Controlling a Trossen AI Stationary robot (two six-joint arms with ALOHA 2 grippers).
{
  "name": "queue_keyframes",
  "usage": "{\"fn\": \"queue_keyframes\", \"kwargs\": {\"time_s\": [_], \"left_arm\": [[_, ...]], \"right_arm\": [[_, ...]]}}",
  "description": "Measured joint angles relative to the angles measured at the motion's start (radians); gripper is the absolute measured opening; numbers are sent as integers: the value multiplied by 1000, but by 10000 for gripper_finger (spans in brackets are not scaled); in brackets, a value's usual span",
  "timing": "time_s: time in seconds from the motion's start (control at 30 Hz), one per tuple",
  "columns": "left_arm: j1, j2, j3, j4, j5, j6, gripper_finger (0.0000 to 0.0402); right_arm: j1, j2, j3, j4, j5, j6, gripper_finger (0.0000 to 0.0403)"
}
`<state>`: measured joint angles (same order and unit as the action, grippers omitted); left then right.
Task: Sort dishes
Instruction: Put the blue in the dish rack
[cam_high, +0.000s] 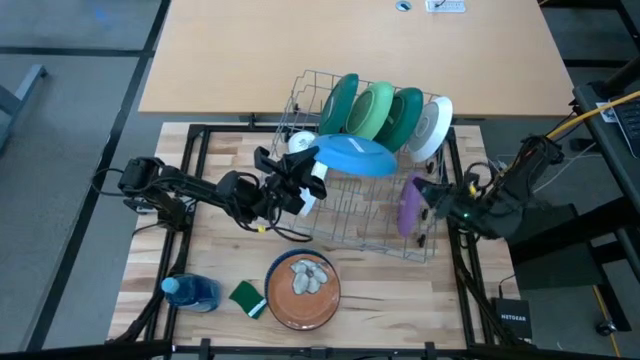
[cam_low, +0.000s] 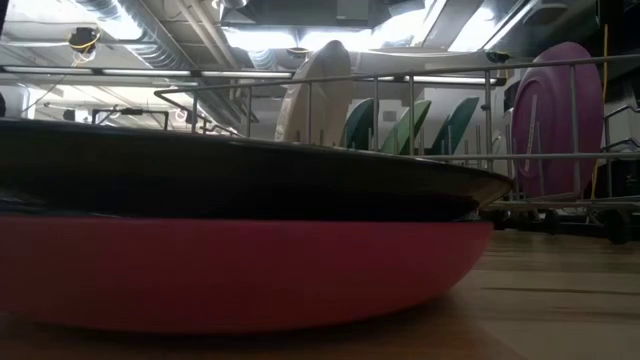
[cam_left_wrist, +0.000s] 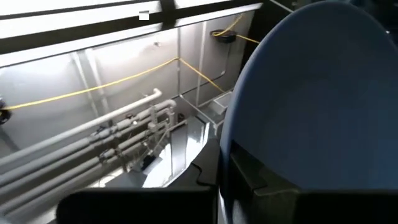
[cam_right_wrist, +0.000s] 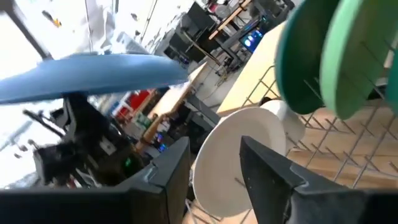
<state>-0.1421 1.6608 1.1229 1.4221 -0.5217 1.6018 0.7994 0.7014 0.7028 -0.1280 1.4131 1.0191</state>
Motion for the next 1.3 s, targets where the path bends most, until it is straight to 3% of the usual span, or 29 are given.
{"fn": "queue_keyframes", "kwargs": {"time_s": [0.2, 0.37, 0.57, 0.67, 0.87, 1.07, 1.3], "left_arm": [[28, 0, -36, 34, -1, -67, 0], [55, 0, -37, 30, 14, -110, 0], [65, 0, -37, 26, 89, -130, 0], [64, 0, -37, 23, 108, -163, 0], [65, 0, -37, 24, 174, -191, 0], [63, 0, -37, 24, 246, -193, 0], [64, 0, -37, 24, 405, -245, 0]], "right_arm": [[-2, -166, -91, 62, 14, 84, 145], [-26, -147, -113, 234, 25, 166, 145], [-90, -109, -113, 537, -188, 171, 145], [-118, -93, -112, 660, -239, 171, 145], [-128, -85, -112, 682, -232, 172, 145], [-129, -38, -112, 688, -250, 274, 145], [-128, 42, -112, 793, -298, 322, 145]]}}
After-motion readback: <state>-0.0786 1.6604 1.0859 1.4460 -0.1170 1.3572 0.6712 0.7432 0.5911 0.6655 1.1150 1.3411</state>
